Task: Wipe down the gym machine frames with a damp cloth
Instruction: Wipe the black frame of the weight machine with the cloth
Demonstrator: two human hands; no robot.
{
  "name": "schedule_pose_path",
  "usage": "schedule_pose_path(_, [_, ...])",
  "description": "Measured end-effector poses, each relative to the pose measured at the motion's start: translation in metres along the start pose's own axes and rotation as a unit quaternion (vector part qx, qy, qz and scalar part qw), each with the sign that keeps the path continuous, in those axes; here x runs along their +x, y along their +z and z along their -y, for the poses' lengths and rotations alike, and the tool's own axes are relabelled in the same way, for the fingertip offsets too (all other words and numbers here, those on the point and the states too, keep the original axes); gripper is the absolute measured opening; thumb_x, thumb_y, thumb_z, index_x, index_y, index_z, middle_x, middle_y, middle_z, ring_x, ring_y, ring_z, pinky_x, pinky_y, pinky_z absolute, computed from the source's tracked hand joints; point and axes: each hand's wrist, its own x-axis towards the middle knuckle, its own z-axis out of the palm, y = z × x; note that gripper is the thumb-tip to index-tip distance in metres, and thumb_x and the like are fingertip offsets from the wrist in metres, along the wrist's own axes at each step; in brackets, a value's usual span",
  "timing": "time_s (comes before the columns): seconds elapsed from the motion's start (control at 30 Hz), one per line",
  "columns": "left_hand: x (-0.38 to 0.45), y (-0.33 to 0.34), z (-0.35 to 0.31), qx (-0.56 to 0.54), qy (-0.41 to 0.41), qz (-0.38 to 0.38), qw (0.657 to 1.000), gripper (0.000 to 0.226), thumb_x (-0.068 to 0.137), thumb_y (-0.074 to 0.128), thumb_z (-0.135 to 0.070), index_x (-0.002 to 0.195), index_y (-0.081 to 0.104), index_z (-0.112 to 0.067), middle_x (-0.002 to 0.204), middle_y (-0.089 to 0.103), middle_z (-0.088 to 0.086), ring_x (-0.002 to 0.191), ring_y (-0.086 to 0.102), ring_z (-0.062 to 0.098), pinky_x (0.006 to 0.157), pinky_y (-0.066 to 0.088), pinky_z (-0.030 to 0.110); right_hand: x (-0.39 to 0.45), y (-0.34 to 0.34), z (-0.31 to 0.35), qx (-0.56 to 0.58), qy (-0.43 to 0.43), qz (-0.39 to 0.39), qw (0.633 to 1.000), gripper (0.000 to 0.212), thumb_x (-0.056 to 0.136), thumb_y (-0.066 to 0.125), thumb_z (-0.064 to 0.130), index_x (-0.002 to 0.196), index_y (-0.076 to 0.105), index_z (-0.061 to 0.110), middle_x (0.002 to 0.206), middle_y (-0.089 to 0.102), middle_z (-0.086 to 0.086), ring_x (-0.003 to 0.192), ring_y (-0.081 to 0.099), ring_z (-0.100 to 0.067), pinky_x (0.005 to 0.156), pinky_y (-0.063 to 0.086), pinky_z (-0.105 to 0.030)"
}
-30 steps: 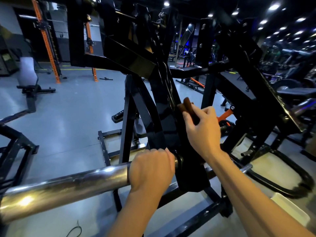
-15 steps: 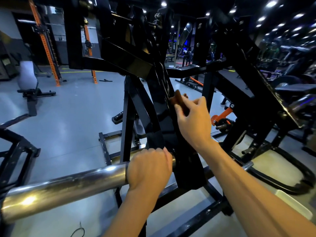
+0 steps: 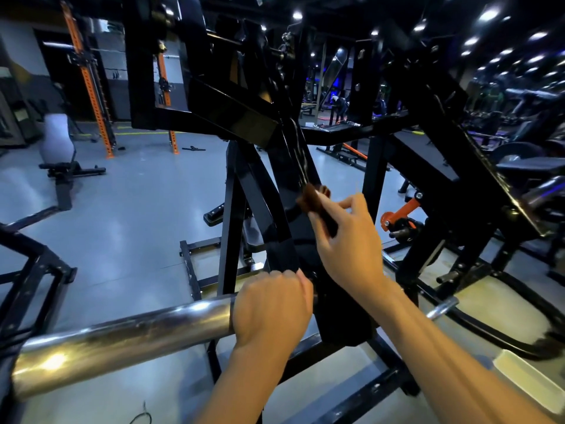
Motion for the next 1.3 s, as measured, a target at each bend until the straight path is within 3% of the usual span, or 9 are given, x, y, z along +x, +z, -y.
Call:
schedule_pose_path(0.17, [0.001,0.012,0.001,0.02,-0.003,-0.038,0.999,0.045,0.093,0.064,-0.036,0.052,0.062,-0.019,0.045,0.054,0.002,0.037,0.049,0.02,0.042,0.036,0.027,0.031,0.003,-0.008,0.013,0.108,-0.022,0.994,0.034,0.104,0.059,0.041,0.136,0.066,0.03,0.099,0.04,0.007,0.069,0.052,-0.009,0.056,0.046,-0.025])
schedule_pose_path(0.33, [0.001,0.015,0.002,0.003,0.002,-0.057,0.998,0.043,0.091,0.066,-0.033,0.051,0.061,-0.018,0.045,0.053,0.003,0.037,0.048,0.02,0.043,0.04,0.029,0.008,0.005,0.008,-0.013,0.008,-0.005,1.0,0.04,0.103,0.061,0.041,0.143,0.059,0.038,0.1,0.039,0.008,0.072,0.049,-0.005,0.052,0.036,-0.014])
schedule_pose_path(0.53, [0.001,0.018,0.002,0.016,0.006,-0.053,0.998,0.042,0.092,0.066,-0.036,0.055,0.066,-0.017,0.047,0.056,0.003,0.039,0.052,0.02,0.044,0.046,0.029,0.036,0.01,-0.001,0.008,0.096,-0.026,0.995,0.033,0.105,0.057,0.044,0.135,0.064,0.033,0.1,0.041,0.006,0.068,0.053,-0.01,0.054,0.052,-0.031])
schedule_pose_path(0.7, [-0.002,0.017,0.001,0.024,0.011,-0.05,0.998,0.044,0.099,0.054,-0.038,0.061,0.068,-0.019,0.053,0.061,0.002,0.046,0.057,0.019,0.05,0.046,0.031,-0.002,0.0,-0.002,0.014,-0.004,-0.001,1.0,0.039,0.104,0.055,0.048,0.143,0.057,0.04,0.102,0.04,0.009,0.072,0.052,-0.006,0.052,0.04,-0.016])
schedule_pose_path(0.87, [0.002,0.011,0.002,0.022,-0.004,-0.051,0.998,0.044,0.093,0.064,-0.034,0.052,0.062,-0.018,0.046,0.056,0.002,0.04,0.051,0.02,0.047,0.038,0.028,0.014,0.003,-0.009,0.006,0.061,-0.027,0.998,0.034,0.105,0.057,0.044,0.138,0.062,0.038,0.1,0.042,0.007,0.065,0.051,-0.006,0.052,0.039,-0.017])
schedule_pose_path(1.03, [-0.001,0.008,-0.001,0.016,0.01,-0.066,0.998,0.051,0.107,0.034,-0.04,0.074,0.069,-0.022,0.067,0.068,0.0,0.058,0.062,0.018,0.058,0.041,0.032,-0.006,0.004,0.008,0.004,-0.008,-0.008,1.0,0.042,0.105,0.055,0.045,0.146,0.053,0.04,0.105,0.039,0.008,0.076,0.054,-0.009,0.054,0.05,-0.026])
schedule_pose_path(1.1, [0.0,0.007,-0.001,0.007,0.009,-0.047,0.999,0.048,0.106,0.038,-0.038,0.072,0.068,-0.019,0.066,0.067,0.001,0.058,0.062,0.019,0.059,0.043,0.032,-0.021,-0.003,-0.004,0.0,-0.03,0.009,1.0,0.043,0.104,0.056,0.044,0.147,0.053,0.038,0.106,0.04,0.008,0.072,0.052,-0.006,0.051,0.045,-0.021])
schedule_pose_path(1.2, [0.001,0.011,0.0,0.022,-0.012,-0.047,0.999,0.045,0.095,0.061,-0.035,0.054,0.063,-0.018,0.048,0.057,0.003,0.041,0.052,0.02,0.048,0.04,0.029,0.0,0.001,-0.013,0.03,0.065,-0.019,0.997,0.035,0.105,0.056,0.042,0.139,0.061,0.035,0.103,0.043,0.006,0.066,0.053,-0.006,0.051,0.043,-0.021])
schedule_pose_path(1.3, [0.0,0.015,0.0,0.03,-0.013,-0.052,0.998,0.045,0.097,0.056,-0.038,0.055,0.064,-0.02,0.048,0.057,0.001,0.042,0.052,0.019,0.047,0.039,0.03,0.02,0.01,0.001,0.026,0.083,-0.037,0.995,0.034,0.106,0.054,0.041,0.139,0.06,0.035,0.106,0.041,0.005,0.072,0.055,-0.009,0.054,0.049,-0.025])
